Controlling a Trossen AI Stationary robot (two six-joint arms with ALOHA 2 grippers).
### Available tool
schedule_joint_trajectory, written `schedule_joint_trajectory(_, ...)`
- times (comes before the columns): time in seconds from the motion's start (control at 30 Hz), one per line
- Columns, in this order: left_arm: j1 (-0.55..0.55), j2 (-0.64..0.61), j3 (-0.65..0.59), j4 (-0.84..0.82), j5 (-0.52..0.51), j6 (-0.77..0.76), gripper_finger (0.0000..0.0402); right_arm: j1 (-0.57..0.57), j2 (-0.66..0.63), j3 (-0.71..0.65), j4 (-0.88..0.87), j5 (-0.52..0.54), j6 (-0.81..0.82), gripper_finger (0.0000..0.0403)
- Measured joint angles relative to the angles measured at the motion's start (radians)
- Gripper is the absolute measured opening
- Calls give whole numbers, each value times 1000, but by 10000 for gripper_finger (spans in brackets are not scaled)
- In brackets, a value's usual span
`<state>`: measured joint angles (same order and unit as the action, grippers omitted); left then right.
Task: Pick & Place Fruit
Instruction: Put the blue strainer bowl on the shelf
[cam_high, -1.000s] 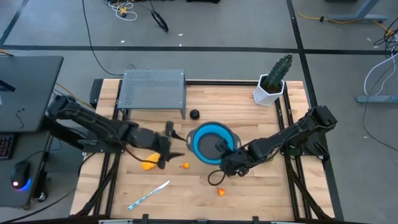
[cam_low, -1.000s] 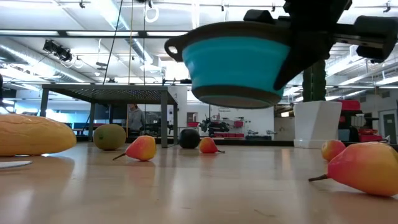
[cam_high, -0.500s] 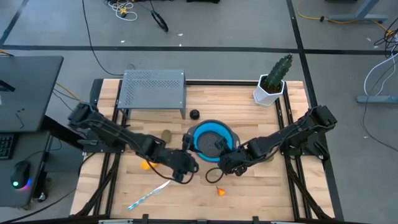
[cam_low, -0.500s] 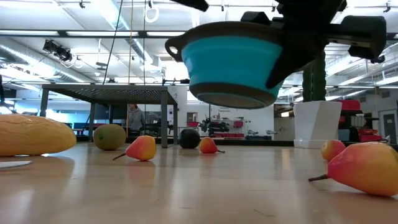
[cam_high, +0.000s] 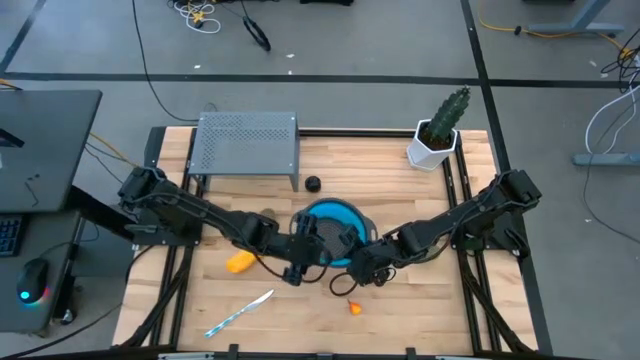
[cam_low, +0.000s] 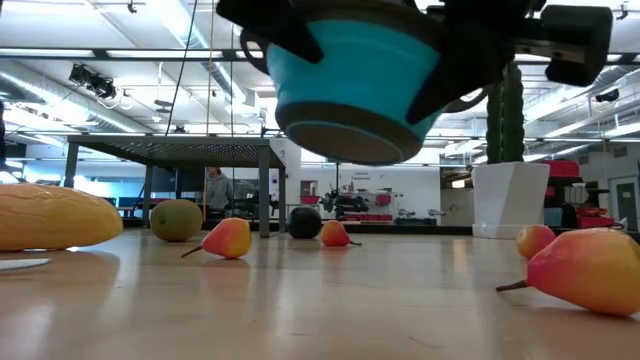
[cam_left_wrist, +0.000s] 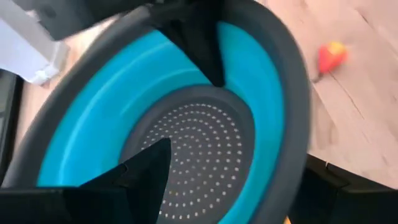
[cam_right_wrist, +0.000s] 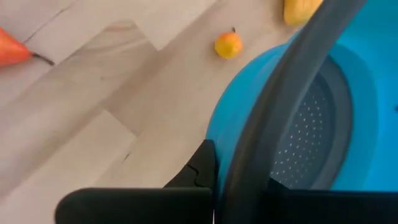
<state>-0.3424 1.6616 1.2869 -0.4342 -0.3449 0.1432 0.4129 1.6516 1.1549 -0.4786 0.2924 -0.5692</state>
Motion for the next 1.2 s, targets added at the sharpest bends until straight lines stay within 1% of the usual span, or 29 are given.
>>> schedule_joint_trajectory(0.13, 0, 15, 2, -45, 9, -24, 259, 1, 0, -1, -5, -9, -36, 1)
schedule_joint_trajectory(0.27, 1, 28, 2, -57, 23, -45, 224, -4, 1, 0, -11, -15, -52, 1)
schedule_joint_trajectory(0.37, 1, 27, 2, -66, 24, -47, 180, -12, 2, 0, -6, -18, -60, 1)
schedule_joint_trajectory(0.5, -1, 28, 2, -71, 36, -18, 106, -14, 2, 1, 5, -21, -78, 1)
schedule_joint_trajectory(0.63, -3, 29, 2, -71, 76, 35, 36, -15, 2, 2, 30, -24, -120, 3)
schedule_joint_trajectory(0.7, -5, 29, 2, -71, 76, 36, 31, -15, 2, 2, 42, -15, -119, 10)
schedule_joint_trajectory(0.77, -10, 29, -1, -77, 69, 22, 22, -18, 1, 2, 56, 23, -118, 23)
schedule_joint_trajectory(0.97, -27, 29, -1, -81, 18, 56, 13, -25, 0, 2, 74, 65, -122, 81)
schedule_joint_trajectory(1.2, -28, 28, -1, -103, -11, 72, 11, -11, 0, 2, 92, 204, -128, 154)
